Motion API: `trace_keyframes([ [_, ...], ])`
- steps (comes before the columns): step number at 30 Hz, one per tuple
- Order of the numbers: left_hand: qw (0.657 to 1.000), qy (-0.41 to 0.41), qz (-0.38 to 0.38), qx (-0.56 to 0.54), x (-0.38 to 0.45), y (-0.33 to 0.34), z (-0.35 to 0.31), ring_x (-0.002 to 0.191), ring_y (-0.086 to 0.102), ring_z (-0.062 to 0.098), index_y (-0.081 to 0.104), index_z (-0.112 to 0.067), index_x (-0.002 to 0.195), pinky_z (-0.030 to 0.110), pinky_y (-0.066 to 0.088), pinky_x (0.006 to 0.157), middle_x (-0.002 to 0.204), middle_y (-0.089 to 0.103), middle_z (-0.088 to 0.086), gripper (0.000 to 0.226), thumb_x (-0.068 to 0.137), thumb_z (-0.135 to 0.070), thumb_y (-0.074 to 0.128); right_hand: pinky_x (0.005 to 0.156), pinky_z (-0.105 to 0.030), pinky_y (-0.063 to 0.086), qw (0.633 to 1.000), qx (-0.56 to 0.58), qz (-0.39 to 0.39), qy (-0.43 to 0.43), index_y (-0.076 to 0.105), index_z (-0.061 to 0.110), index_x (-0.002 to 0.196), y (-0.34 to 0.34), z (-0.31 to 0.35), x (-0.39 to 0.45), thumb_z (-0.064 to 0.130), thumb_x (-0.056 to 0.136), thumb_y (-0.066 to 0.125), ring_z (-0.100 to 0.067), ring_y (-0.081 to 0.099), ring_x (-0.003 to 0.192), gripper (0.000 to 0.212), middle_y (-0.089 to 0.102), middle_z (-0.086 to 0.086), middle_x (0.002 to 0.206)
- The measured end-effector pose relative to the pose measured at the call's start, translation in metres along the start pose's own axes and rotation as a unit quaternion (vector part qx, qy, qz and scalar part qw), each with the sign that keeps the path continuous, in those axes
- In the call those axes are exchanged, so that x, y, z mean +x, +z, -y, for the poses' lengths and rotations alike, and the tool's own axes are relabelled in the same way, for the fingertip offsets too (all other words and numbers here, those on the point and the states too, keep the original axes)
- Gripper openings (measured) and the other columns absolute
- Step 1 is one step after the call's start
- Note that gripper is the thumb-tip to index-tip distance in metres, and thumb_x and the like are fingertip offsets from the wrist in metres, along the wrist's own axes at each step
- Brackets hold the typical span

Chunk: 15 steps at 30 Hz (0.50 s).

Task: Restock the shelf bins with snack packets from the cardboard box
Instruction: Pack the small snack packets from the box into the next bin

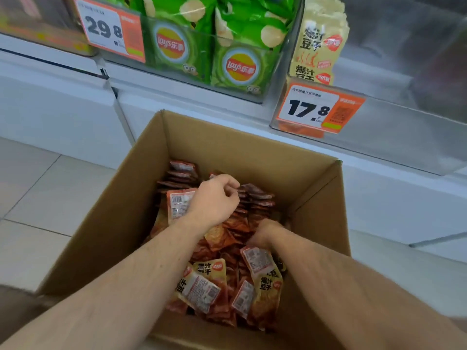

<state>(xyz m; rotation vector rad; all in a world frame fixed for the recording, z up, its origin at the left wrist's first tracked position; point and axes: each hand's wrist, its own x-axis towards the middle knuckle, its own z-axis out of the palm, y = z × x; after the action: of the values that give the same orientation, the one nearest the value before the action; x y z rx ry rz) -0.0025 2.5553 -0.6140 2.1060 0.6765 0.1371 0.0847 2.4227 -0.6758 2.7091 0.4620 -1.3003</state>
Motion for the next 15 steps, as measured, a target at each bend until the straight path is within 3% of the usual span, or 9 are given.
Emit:
trace_keyframes([
  [2,1.000,-0.010,0.018,-0.002,-0.003,0.003,0.004,0.089,0.060,0.009,0.065,-0.029,0.098,0.020,0.044,0.077,0.090,0.061,-0.017,0.014,0.091,-0.018,0.060,0.098,-0.035,0.050,0.998,0.008,0.015,0.065,0.050,0.010,0.136,0.029,-0.003,0.011,0.069,0.066,0.072,-0.025,0.057,0.122,0.094,0.054,-0.006,0.138],
  [4,0.999,-0.021,0.026,0.002,-0.004,0.004,0.010,0.089,0.058,0.008,0.067,-0.027,0.102,0.018,0.041,0.075,0.090,0.059,-0.017,0.016,0.092,-0.017,0.059,0.100,-0.038,0.047,0.993,0.036,-0.009,0.112,0.024,0.004,0.150,0.054,-0.005,0.023,0.078,0.053,0.074,-0.027,0.049,0.131,0.131,0.045,-0.008,0.147],
  [5,0.999,-0.028,0.029,0.007,-0.005,0.005,0.013,0.090,0.057,0.007,0.067,-0.026,0.104,0.017,0.040,0.075,0.091,0.059,-0.016,0.017,0.092,-0.017,0.059,0.099,-0.039,0.048,0.990,0.053,-0.030,0.125,0.014,0.002,0.151,0.062,-0.005,0.025,0.076,0.052,0.077,-0.027,0.049,0.131,0.138,0.044,-0.009,0.147],
  [8,0.998,-0.056,0.042,0.001,-0.005,0.006,0.020,0.091,0.057,0.007,0.066,-0.027,0.102,0.018,0.043,0.077,0.091,0.059,-0.016,0.016,0.092,-0.018,0.060,0.093,-0.039,0.048,0.986,0.028,-0.113,0.119,0.011,0.003,0.148,0.079,-0.009,0.026,0.067,0.063,0.078,-0.026,0.053,0.126,0.126,0.046,-0.012,0.142],
  [11,0.993,-0.101,0.065,-0.015,-0.004,0.006,0.025,0.093,0.059,0.011,0.065,-0.025,0.102,0.023,0.046,0.080,0.091,0.060,-0.014,0.013,0.092,-0.018,0.061,0.090,-0.038,0.048,0.986,0.019,-0.132,0.101,0.022,0.014,0.143,0.069,-0.010,0.018,0.069,0.063,0.074,-0.027,0.055,0.120,0.110,0.049,-0.010,0.136],
  [15,0.958,-0.256,0.105,-0.073,-0.008,0.006,0.028,0.093,0.065,0.027,0.064,-0.015,0.096,0.041,0.054,0.088,0.096,0.066,0.006,0.014,0.094,-0.027,0.058,0.087,-0.039,0.049,0.969,0.159,-0.184,0.050,0.026,0.024,0.139,0.027,0.000,-0.004,0.062,0.066,0.075,-0.032,0.055,0.117,0.096,0.048,-0.009,0.133],
])
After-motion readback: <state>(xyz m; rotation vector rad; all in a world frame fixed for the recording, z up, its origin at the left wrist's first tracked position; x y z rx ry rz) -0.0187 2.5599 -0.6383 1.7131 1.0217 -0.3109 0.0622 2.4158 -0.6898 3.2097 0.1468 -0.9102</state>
